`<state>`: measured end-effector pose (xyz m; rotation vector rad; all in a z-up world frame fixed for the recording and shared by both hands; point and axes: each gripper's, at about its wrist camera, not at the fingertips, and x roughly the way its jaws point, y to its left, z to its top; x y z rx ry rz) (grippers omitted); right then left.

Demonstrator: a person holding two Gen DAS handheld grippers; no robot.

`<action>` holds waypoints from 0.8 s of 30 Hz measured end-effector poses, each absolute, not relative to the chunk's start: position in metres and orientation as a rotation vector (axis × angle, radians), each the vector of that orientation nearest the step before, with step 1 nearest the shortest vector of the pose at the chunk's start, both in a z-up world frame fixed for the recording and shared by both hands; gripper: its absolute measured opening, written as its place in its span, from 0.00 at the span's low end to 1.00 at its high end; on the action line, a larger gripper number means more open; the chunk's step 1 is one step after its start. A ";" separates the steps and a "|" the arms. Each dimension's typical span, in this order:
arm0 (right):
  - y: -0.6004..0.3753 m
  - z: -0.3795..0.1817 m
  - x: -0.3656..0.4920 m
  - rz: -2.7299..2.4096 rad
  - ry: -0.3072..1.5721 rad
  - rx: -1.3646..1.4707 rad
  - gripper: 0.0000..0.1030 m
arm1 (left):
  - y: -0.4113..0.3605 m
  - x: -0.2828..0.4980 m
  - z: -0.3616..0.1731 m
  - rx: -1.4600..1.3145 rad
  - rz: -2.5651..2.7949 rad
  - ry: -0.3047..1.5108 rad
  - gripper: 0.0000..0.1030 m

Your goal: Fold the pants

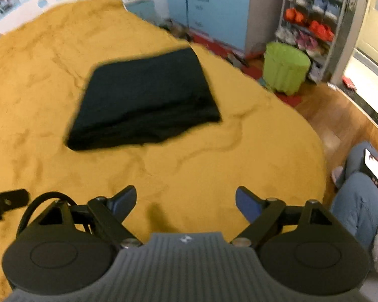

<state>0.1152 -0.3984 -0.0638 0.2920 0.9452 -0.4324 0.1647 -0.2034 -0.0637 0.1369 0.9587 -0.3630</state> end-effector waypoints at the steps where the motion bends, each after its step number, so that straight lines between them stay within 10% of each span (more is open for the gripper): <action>1: -0.392 -0.054 0.112 -0.436 0.921 0.278 0.80 | -0.203 0.160 -0.057 0.143 -0.366 0.933 0.88; 24: -0.370 0.014 0.071 -0.530 0.754 0.222 0.80 | -0.230 0.117 -0.022 0.133 -0.458 0.752 0.91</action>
